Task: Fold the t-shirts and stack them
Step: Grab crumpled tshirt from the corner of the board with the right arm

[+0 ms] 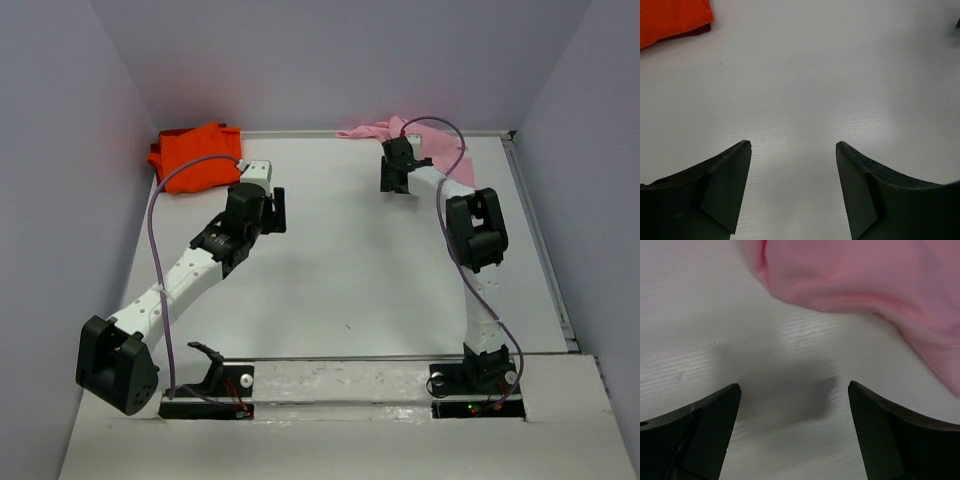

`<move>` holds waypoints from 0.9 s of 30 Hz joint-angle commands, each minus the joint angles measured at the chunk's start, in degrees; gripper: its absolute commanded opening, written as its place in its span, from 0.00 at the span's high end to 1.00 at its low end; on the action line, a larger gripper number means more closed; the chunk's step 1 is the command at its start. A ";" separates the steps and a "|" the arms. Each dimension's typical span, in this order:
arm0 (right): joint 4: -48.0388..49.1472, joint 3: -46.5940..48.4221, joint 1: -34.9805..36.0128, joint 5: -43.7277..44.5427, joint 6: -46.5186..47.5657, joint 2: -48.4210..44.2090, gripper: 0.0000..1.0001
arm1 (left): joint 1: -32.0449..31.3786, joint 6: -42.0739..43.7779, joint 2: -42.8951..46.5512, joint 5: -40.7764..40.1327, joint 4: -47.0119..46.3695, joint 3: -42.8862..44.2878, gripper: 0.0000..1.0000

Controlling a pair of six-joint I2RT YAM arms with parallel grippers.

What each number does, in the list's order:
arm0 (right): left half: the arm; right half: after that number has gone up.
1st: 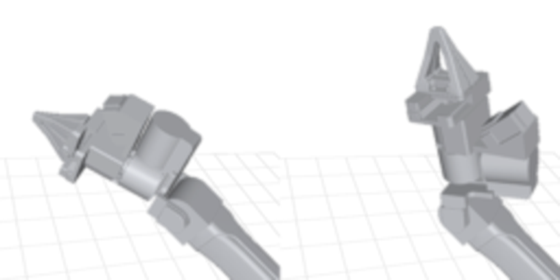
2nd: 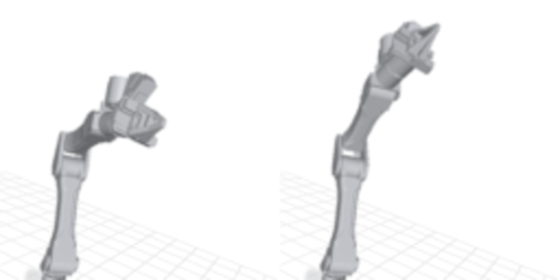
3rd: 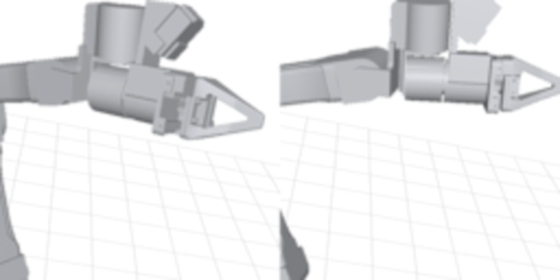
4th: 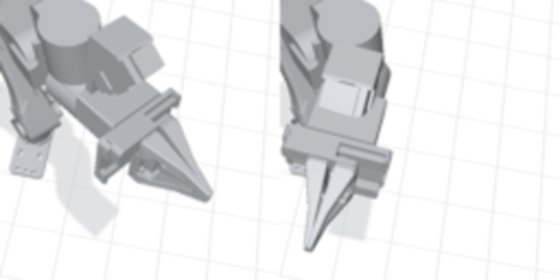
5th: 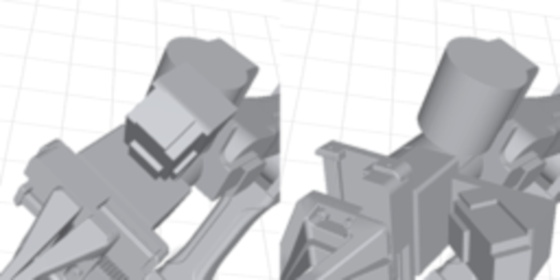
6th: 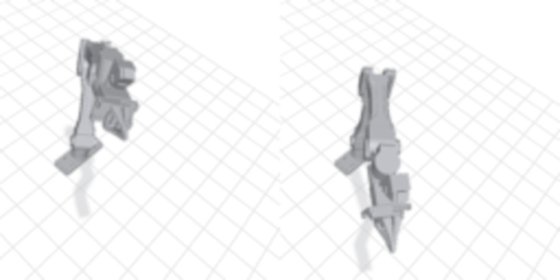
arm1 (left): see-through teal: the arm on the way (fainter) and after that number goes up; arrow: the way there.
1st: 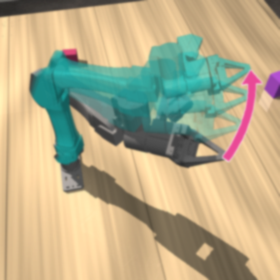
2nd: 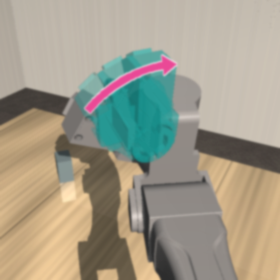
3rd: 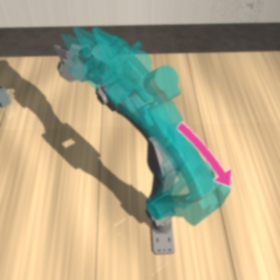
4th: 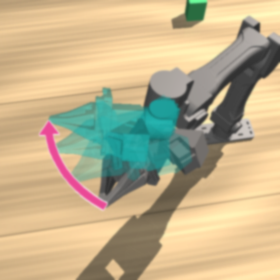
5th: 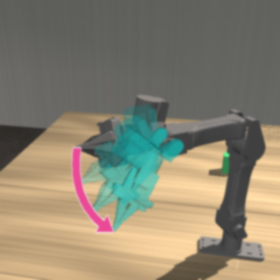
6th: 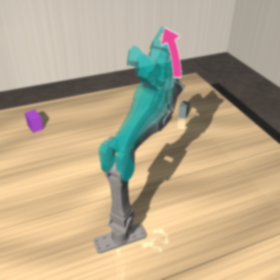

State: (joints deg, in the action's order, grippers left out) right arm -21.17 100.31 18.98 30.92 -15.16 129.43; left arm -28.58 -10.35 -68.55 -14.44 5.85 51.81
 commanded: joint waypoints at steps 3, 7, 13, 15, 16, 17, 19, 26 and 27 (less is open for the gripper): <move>-8.71 7.70 -6.67 -3.84 -2.68 2.59 0.07 | 0.19 0.94 1.06 2.04 -1.37 1.71 0.22; -9.15 7.62 -9.40 -6.57 -3.92 0.92 0.08 | 0.10 1.03 1.14 2.04 -1.28 1.71 0.22; -9.85 8.67 -11.50 -3.40 -0.14 -0.05 0.07 | 0.19 1.03 0.79 2.66 -1.45 1.89 0.22; -10.82 9.98 -13.87 -5.16 -1.00 0.91 0.07 | 0.19 0.95 0.62 2.83 -1.45 1.98 0.22; -11.35 10.25 -14.58 -8.04 -1.45 1.26 0.07 | 0.28 0.94 0.61 2.92 -1.45 1.89 0.22; -11.87 10.69 -15.37 -9.54 -1.89 1.70 0.08 | 0.28 0.94 0.70 2.92 -1.37 1.89 0.22; -12.49 11.13 -16.52 -10.96 -2.77 2.50 0.08 | 0.19 1.03 0.70 2.92 -1.45 1.80 0.22; -12.58 9.46 -19.16 -9.92 -5.05 0.57 0.08 | 0.19 0.77 0.18 3.62 -1.45 1.89 0.22; -12.67 9.11 -19.77 -9.65 -5.23 0.39 0.08 | 0.19 0.77 0.09 3.71 -1.54 1.89 0.22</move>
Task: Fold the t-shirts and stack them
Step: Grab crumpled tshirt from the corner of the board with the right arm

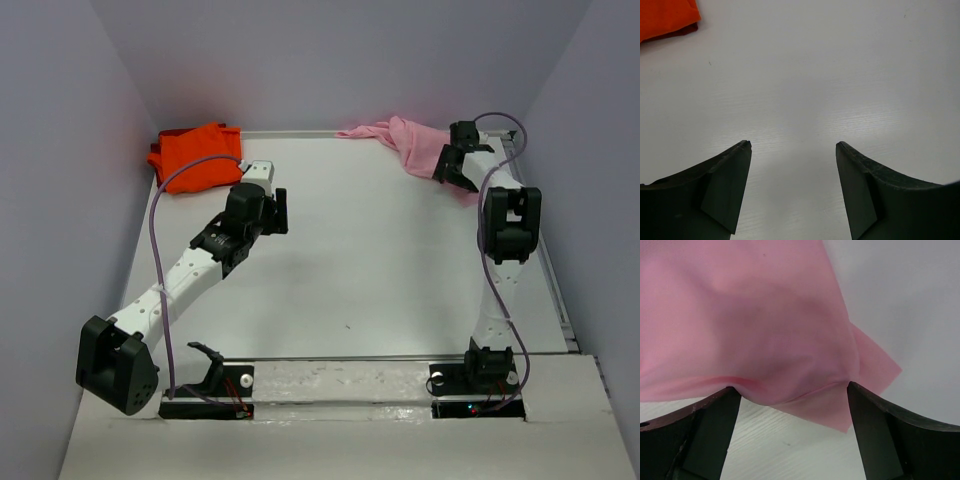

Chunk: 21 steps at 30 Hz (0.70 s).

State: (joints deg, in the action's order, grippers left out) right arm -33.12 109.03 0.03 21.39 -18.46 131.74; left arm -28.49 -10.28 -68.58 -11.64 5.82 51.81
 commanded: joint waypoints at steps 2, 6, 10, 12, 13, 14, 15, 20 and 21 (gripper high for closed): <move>-0.71 -0.40 -1.35 -0.91 -2.37 -1.93 0.08 | 0.01 0.70 0.11 0.92 -1.52 1.89 0.22; -0.71 -1.10 -1.35 -2.31 -2.46 -1.23 0.23 | 0.10 0.62 0.02 1.35 -1.52 1.89 0.22; -0.54 -2.16 -1.35 -4.51 -2.28 -1.40 0.87 | 0.10 0.44 -0.15 1.80 -1.52 1.89 0.22; -0.45 -3.03 -1.35 -5.21 -2.72 -1.75 1.00 | 0.10 0.44 -0.15 1.80 -1.52 1.98 0.22; 0.59 -4.60 -1.35 -6.52 -3.07 -3.06 1.00 | 0.10 0.53 -0.07 1.71 -1.52 1.98 0.22; 0.60 -4.62 -1.35 -7.14 -3.07 -3.07 1.00 | 0.10 0.53 -0.07 1.71 -1.52 1.98 0.22; 1.21 -5.84 -1.35 -7.84 -3.77 -3.68 1.00 | 0.10 0.44 -0.07 1.62 -1.43 1.89 0.22; 8.68 -19.01 -0.74 -15.23 -5.63 -13.69 1.00 | 0.19 0.61 0.37 1.01 -1.52 1.89 0.22; 9.39 -20.95 -0.04 -15.41 -6.23 -15.45 1.00 | 0.19 0.70 0.37 0.83 -1.43 1.89 0.22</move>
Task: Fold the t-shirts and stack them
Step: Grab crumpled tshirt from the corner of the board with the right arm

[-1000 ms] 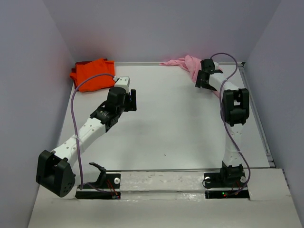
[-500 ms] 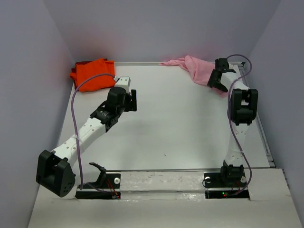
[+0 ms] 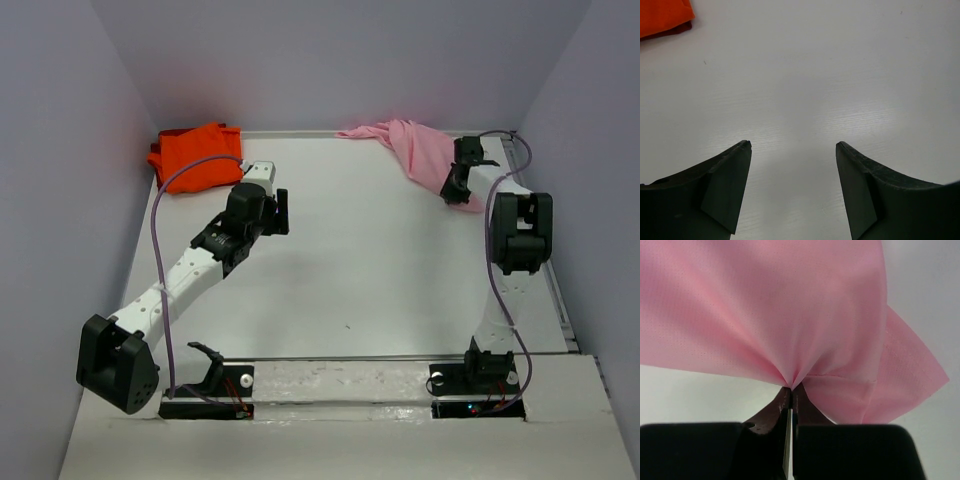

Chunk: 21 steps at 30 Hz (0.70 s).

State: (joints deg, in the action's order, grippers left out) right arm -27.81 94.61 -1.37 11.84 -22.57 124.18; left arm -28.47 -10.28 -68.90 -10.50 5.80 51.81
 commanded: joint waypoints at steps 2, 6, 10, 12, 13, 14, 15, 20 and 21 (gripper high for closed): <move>6.01 -10.74 3.46 -6.30 -1.69 -11.57 1.00 | 0.17 0.70 0.79 -0.75 -1.32 1.98 0.22; 8.30 -22.52 13.48 -6.39 -3.00 -21.68 1.00 | 0.26 0.79 1.14 -1.36 -1.23 2.07 0.22; 11.02 -31.75 23.49 -6.83 -5.64 -27.14 1.00 | 0.69 0.79 1.23 -1.36 -1.32 2.07 0.22; 11.20 -34.57 27.10 -6.83 -7.30 -28.46 1.00 | 0.70 0.79 1.23 -1.36 -1.23 1.98 0.22; 11.55 -37.19 29.82 -6.65 -8.10 -29.60 1.00 | 0.70 0.70 1.23 -1.28 -1.32 2.06 0.22; 12.08 -38.61 30.89 -7.00 -8.63 -30.13 1.00 | 0.70 0.79 1.32 -1.36 -1.23 2.07 0.22; 12.25 -39.67 31.85 -7.18 -9.76 -30.40 1.00 | 0.78 0.70 1.14 -1.36 -1.32 2.07 0.22; 13.40 -42.49 37.66 -8.14 -11.27 -30.32 1.00 | 0.78 0.70 1.23 -1.45 -1.32 2.07 0.22; 13.22 -42.05 38.19 -8.41 -11.44 -29.96 1.00 | 0.78 0.70 1.14 -1.45 -1.23 2.07 0.22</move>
State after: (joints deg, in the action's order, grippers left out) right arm -16.56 52.97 33.67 4.25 -31.51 95.09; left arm -27.99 -10.28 -68.90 -11.18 5.80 51.81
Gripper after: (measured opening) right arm 0.023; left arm 0.778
